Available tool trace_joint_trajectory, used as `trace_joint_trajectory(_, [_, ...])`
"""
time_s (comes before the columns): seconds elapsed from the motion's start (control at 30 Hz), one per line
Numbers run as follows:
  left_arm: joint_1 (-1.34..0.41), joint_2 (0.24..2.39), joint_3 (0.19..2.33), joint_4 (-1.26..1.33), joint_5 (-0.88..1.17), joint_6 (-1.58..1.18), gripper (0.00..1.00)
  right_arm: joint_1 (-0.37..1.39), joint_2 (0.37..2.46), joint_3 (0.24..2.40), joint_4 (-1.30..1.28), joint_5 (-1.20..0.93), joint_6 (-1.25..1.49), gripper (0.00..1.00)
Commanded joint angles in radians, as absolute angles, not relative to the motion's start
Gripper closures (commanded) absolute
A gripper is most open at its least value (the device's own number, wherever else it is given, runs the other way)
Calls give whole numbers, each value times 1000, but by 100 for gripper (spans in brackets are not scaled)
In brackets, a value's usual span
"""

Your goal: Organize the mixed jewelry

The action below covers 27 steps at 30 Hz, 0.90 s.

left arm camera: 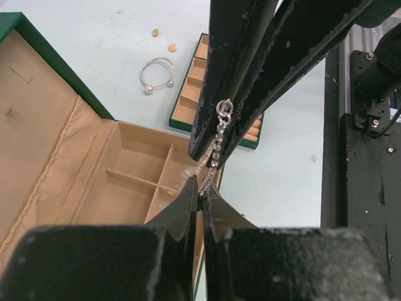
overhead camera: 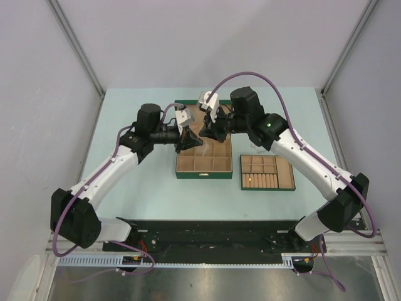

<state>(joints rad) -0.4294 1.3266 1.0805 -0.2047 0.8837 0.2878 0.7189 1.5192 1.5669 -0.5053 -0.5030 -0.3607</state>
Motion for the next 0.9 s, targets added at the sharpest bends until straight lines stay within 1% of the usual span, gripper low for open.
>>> trace_joint_trajectory(0.0, [-436,1328,1123,-212,903,308,98,726,1471,1562,-489,-494,-370,100])
trace_joint_trajectory(0.03, [-436,1328,1123,-212,902,305,100,726,1473,1562,-489,-492,-370,100])
trace_joint_trajectory(0.2, [-436,1328,1124,-218,902,311,100,724,1470,1557,-494,-485,-377,100])
trace_joint_trajectory(0.43, [-436,1319,1121,-227,888,319,99,724,1466,1551,-491,-486,-376,100])
trace_joint_trajectory(0.57, [-436,1324,1127,-230,882,318,93,724,1466,1549,-489,-488,-373,100])
trace_joint_trajectory(0.73, [-436,1335,1137,-222,881,307,83,723,1465,1548,-489,-488,-371,100])
trace_joint_trajectory(0.87, [-436,1342,1141,-215,879,298,80,724,1462,1546,-489,-489,-370,100])
